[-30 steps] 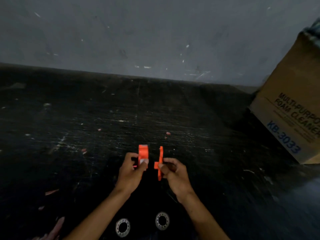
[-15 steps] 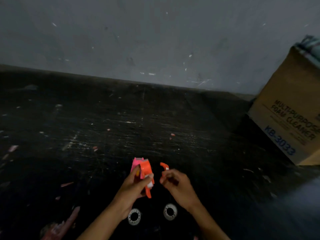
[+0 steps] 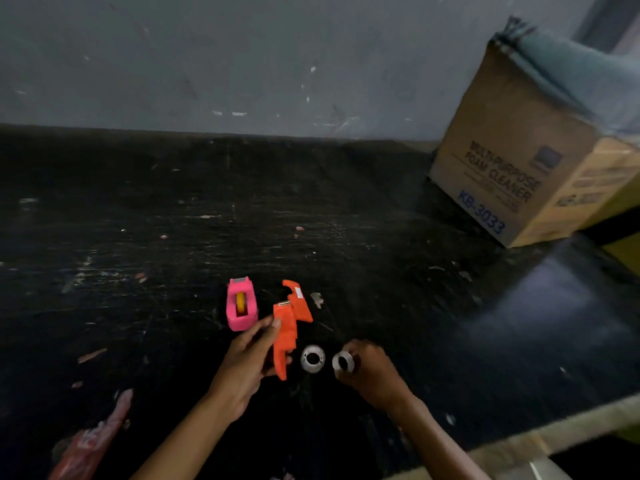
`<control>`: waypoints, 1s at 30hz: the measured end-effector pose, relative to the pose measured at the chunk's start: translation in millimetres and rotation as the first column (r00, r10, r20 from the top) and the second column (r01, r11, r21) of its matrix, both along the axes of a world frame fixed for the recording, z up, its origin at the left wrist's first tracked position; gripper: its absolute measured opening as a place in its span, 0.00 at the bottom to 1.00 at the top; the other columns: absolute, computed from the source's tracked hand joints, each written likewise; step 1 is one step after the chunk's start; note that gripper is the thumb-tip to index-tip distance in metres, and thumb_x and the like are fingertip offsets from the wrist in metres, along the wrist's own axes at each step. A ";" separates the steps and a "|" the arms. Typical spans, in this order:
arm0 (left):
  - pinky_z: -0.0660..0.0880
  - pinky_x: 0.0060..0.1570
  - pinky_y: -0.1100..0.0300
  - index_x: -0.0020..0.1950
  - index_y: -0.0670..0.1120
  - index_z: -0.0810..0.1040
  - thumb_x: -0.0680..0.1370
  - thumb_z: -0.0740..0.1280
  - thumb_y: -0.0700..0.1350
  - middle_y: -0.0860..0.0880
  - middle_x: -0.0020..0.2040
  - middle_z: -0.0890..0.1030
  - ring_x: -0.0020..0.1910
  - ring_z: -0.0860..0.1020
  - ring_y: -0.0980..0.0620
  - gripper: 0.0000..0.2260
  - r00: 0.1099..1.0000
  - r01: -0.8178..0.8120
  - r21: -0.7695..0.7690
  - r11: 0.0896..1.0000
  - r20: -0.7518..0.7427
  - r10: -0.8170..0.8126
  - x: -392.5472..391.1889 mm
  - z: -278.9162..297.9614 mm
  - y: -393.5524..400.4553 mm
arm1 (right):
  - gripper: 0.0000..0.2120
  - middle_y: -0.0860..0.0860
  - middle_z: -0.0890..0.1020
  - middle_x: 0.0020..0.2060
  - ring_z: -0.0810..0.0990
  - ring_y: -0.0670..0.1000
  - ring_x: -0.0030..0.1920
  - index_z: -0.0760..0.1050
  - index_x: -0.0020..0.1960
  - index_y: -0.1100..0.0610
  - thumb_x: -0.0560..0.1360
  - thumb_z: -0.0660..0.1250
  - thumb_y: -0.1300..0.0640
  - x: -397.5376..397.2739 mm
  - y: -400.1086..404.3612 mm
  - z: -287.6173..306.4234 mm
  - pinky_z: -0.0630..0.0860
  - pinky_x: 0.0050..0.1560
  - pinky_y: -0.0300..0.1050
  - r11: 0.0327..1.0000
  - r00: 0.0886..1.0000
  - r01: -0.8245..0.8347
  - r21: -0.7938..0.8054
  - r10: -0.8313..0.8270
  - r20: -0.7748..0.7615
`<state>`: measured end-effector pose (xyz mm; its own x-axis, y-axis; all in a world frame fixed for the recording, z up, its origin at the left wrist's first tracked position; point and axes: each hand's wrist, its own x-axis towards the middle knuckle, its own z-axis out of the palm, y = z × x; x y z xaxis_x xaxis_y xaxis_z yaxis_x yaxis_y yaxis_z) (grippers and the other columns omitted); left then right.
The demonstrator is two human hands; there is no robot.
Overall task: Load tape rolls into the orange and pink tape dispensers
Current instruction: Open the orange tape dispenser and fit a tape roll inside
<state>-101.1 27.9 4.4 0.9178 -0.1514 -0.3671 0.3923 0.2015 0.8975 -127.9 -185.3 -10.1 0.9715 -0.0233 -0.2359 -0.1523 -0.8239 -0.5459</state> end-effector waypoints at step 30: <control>0.79 0.30 0.62 0.63 0.50 0.76 0.74 0.70 0.46 0.46 0.51 0.84 0.45 0.84 0.52 0.17 0.995 -0.100 0.148 0.984 0.020 0.098 21.6 -8.5 20.5 | 0.06 0.51 0.86 0.40 0.84 0.43 0.41 0.82 0.49 0.61 0.72 0.71 0.63 41.4 69.7 19.4 0.79 0.43 0.34 0.631 0.998 -0.067 0.773 0.043 0.052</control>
